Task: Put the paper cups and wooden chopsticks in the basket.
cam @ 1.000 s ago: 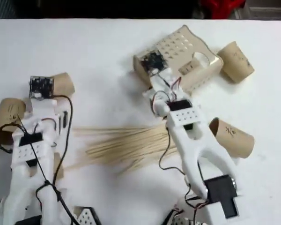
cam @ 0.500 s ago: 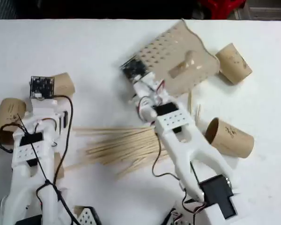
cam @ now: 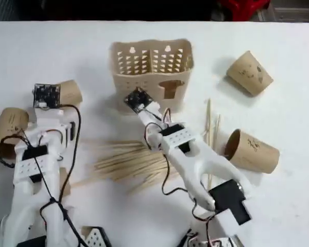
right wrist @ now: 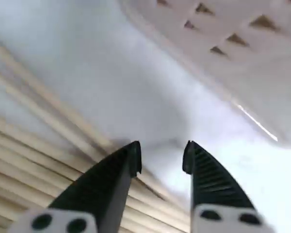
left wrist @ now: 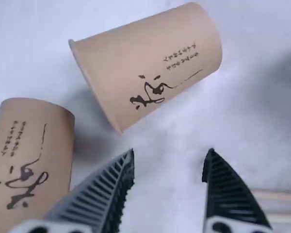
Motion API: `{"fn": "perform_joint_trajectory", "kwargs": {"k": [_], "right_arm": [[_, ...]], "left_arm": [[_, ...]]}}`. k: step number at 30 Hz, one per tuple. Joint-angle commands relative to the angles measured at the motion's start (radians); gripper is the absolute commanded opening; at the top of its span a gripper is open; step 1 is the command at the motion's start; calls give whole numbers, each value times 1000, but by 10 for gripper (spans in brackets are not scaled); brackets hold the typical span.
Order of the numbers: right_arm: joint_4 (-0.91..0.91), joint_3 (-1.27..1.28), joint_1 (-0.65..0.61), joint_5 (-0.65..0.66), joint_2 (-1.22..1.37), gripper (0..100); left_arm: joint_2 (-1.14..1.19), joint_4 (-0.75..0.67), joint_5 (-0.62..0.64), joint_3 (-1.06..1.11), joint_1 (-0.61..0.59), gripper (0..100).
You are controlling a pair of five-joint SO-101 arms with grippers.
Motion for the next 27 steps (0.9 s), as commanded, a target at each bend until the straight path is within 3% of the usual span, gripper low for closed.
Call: {"fn": "perform_joint_trajectory", "kwargs": {"k": [1,7,15,22,27], "right_arm": [[12,-5,-7,9,-22,152],[110,-9,2,8,-177,152],[478,-51,38,11,-613,152],[862,-338,315,147,-794,155],[903,-384,572,319,-788,155]], "left_arm": [[-30,-20,-8,-5,18,253],[-30,-21,-8,-5,18,253],[-30,-21,-8,-5,19,253],[-28,-20,-8,-5,19,253],[-28,-20,-8,-5,19,253]]}}
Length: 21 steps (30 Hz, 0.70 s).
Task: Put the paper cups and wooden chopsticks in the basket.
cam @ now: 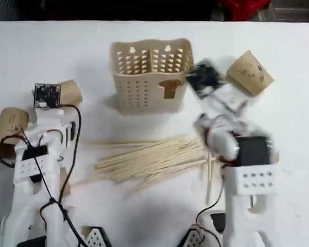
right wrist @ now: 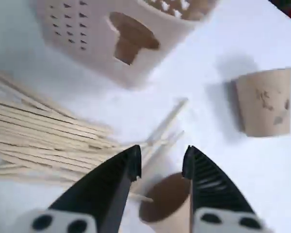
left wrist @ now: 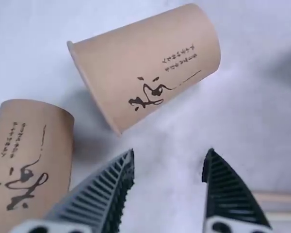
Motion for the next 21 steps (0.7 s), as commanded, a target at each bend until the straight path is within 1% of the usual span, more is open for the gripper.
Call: {"fn": "perform_joint_trajectory", "kwargs": {"k": [1,6,8,11,13,17,21], "right_arm": [[28,-32,151,123,-2,155],[24,78,171,133,128,155],[-24,109,183,132,197,155],[-131,117,251,106,302,156],[-170,117,291,92,358,156],[-177,120,314,95,450,156],[-203,121,344,127,507,156]], "left_arm": [[-28,-20,-8,-5,15,253],[-28,-20,-8,-5,15,253],[-28,-20,-8,0,15,253],[-28,-28,-8,11,15,253],[-28,-28,-8,11,15,253],[-28,-28,-8,11,16,253],[-28,-28,-8,11,16,253]]}}
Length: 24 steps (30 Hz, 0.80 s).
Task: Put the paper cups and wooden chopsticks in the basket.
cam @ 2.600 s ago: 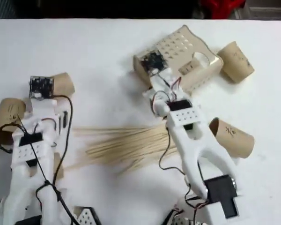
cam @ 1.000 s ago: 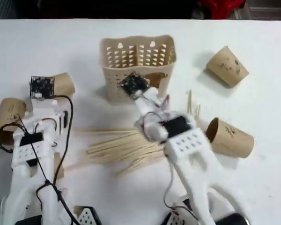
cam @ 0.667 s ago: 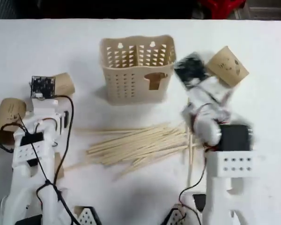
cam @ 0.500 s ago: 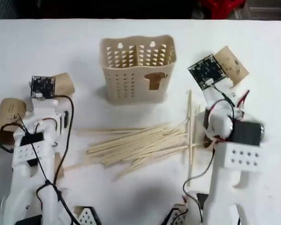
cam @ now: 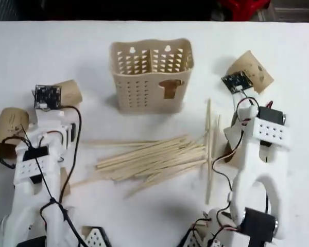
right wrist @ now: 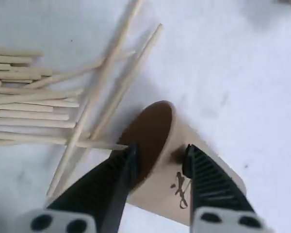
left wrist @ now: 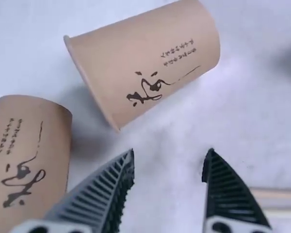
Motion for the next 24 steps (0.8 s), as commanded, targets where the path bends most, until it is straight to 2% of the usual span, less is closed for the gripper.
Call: {"fn": "perform_joint_trajectory", "kwargs": {"k": [1,9,12,19,24], "right_arm": [[-54,-3,54,14,30,156],[-171,-6,176,21,151,140],[-206,-9,219,20,142,17],[-188,-11,269,14,-5,16],[-97,-18,248,11,-216,16]], "left_arm": [[-28,-18,-6,-6,16,253],[-28,-18,-6,-6,16,253],[-28,-18,-6,-5,24,253],[-28,-18,-11,-2,35,252],[-28,-18,-9,-2,36,252]]}}
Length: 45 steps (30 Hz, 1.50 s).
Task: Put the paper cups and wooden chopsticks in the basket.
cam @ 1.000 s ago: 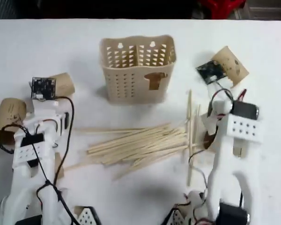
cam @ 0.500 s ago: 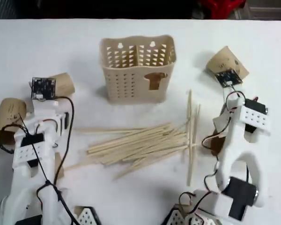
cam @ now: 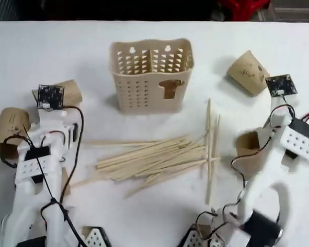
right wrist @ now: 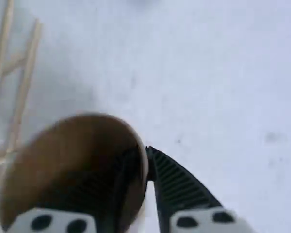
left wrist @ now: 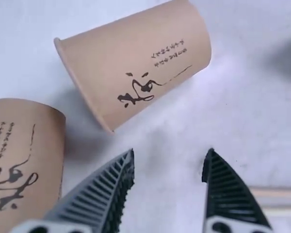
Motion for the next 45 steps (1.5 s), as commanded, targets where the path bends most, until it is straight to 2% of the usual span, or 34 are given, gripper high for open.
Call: {"fn": "perform_joint_trajectory", "kwargs": {"k": [1,6,11,16,22,28,34,45], "right_arm": [[71,-38,-21,-5,-177,16],[222,-178,-97,-114,-320,16],[318,-407,-222,-261,-326,16],[341,-675,-375,-416,-229,16],[340,-1059,-553,-554,-22,16],[335,-1316,-656,-583,251,16],[337,-1475,-674,-586,513,16],[412,-1524,-667,-578,714,19]], "left_arm": [[-28,-18,-9,-3,18,252],[-28,-18,-8,-3,18,252],[-28,-52,-9,12,19,252],[-30,-143,-12,61,36,252],[-30,-146,-14,66,41,252],[-30,-146,-14,66,41,252],[-30,-146,-14,66,41,252],[-30,-146,-14,66,41,252]]}}
